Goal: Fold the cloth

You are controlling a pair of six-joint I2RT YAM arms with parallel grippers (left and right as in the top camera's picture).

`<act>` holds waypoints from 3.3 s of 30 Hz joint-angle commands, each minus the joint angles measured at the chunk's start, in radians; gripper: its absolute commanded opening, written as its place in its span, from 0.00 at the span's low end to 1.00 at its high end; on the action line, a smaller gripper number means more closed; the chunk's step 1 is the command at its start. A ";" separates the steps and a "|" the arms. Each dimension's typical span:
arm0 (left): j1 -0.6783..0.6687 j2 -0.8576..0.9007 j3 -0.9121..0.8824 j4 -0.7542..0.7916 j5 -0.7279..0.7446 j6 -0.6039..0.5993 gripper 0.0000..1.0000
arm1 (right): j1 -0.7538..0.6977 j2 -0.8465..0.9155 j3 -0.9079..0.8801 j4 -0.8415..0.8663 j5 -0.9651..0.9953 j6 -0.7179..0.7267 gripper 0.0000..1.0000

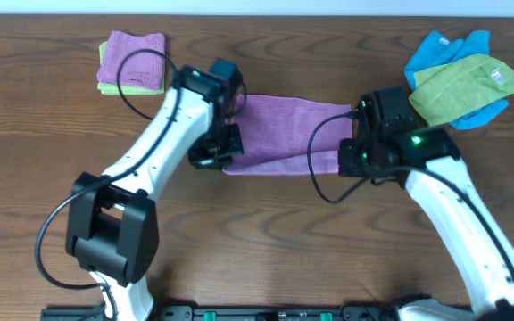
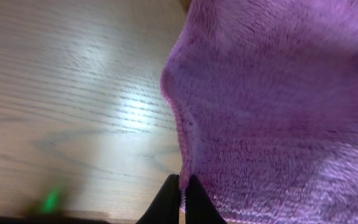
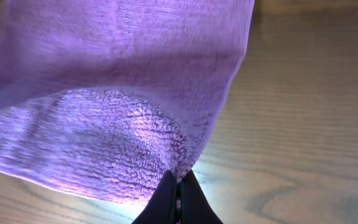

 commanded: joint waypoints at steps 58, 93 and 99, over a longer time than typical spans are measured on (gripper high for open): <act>-0.069 0.008 -0.035 0.131 -0.146 -0.075 0.06 | 0.035 -0.033 -0.252 0.143 0.142 0.207 0.01; -0.017 0.151 -0.017 0.342 -0.015 -0.127 0.47 | 0.003 0.010 -0.245 0.436 0.236 0.206 0.01; 0.021 0.164 -0.017 0.403 0.088 -0.216 0.47 | 0.005 0.010 -0.245 0.432 0.236 0.206 0.02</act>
